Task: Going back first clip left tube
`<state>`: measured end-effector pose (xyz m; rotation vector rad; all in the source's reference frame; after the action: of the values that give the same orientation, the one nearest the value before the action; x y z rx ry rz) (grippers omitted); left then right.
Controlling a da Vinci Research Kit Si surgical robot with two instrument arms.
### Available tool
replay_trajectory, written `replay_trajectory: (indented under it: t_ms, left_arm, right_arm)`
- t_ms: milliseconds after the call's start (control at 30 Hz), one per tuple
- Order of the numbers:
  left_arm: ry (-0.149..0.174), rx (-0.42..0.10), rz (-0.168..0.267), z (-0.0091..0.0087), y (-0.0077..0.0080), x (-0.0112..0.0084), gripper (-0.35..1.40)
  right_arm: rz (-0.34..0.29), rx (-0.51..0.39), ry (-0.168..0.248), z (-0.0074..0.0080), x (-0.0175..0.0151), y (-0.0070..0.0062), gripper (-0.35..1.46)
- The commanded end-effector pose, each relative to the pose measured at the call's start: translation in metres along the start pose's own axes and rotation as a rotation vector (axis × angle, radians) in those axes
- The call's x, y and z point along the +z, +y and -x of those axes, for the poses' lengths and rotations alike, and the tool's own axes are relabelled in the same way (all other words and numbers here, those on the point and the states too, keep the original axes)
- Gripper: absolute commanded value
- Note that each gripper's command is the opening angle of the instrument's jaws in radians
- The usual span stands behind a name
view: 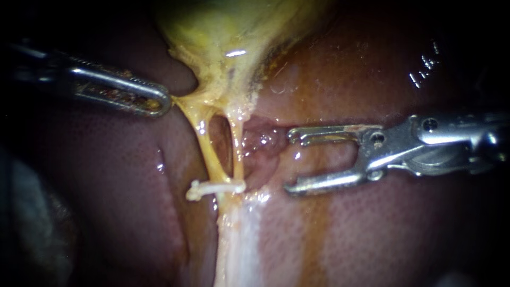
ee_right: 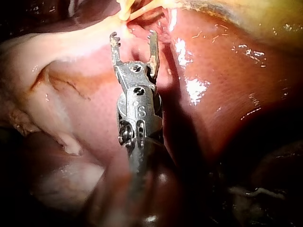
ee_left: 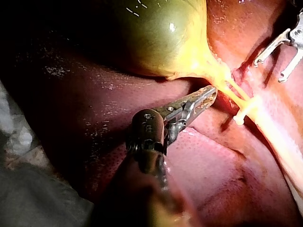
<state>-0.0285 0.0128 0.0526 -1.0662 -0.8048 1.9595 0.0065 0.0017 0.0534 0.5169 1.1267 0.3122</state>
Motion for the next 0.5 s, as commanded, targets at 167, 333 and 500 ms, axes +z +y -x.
replay_trajectory:
  t_ms: [167, 333, 500]
  left_arm:
    - [0.001, 0.0, -0.002, 0.0001, -0.0001, 0.0003, -0.35]
    - [0.002, 0.001, -0.005, 0.0001, -0.0004, 0.0009, -0.35]
    - [0.005, 0.003, -0.011, 0.0002, -0.0008, 0.0025, -0.35]
  right_arm:
    - [-0.003, -0.003, -0.011, 0.0003, -0.0009, -0.0002, 0.5]
    - [0.0, -0.013, -0.04, 0.0004, -0.0012, -0.0003, 0.5]
    - [0.0, -0.013, -0.046, 0.0004, -0.0014, -0.0003, 0.5]
